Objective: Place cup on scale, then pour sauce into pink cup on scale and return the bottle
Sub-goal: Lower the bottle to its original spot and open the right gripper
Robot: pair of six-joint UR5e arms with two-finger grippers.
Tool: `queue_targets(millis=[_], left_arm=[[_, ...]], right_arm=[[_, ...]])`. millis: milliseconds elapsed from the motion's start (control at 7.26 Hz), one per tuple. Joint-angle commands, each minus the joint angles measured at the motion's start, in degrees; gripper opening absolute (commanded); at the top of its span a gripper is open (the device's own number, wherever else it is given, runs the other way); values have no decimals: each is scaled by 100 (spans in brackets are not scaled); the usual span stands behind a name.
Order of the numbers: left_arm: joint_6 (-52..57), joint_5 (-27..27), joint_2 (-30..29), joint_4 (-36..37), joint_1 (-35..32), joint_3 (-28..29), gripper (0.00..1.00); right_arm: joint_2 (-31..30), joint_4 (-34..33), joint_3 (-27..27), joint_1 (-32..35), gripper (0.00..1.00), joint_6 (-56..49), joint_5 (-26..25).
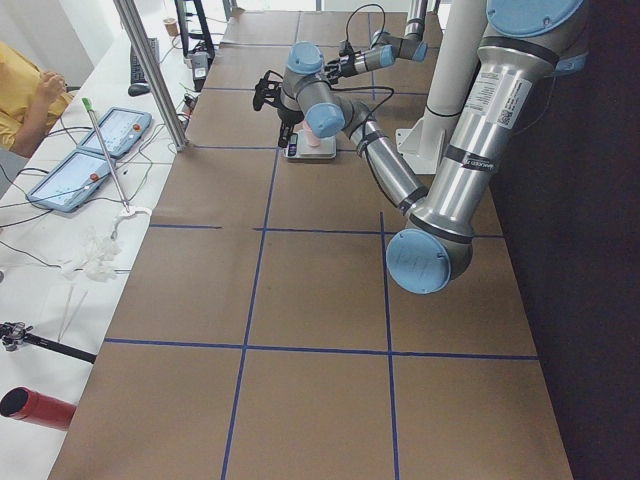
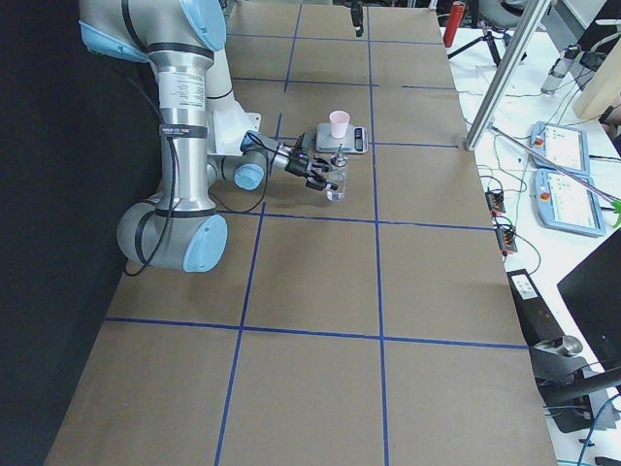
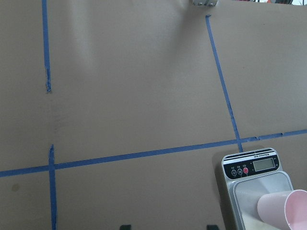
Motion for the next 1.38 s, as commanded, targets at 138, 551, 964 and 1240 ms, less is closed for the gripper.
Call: queue_targets(millis=[138,551,964,1240], left_arm=[[2,2,3,0,6,9,61],[2,2,3,0,-3,-9,61],[-6,2,-5,0,6,-18,61],[-15,2,-5,0,6,-26,61]], right_arm=[[-213,219,-180,8,0,186,24],[-135,211,-320,-19,0,248,146],[-126,211,-382,-36,0,327,165],[-65,211,-382,-62,0,327,165]])
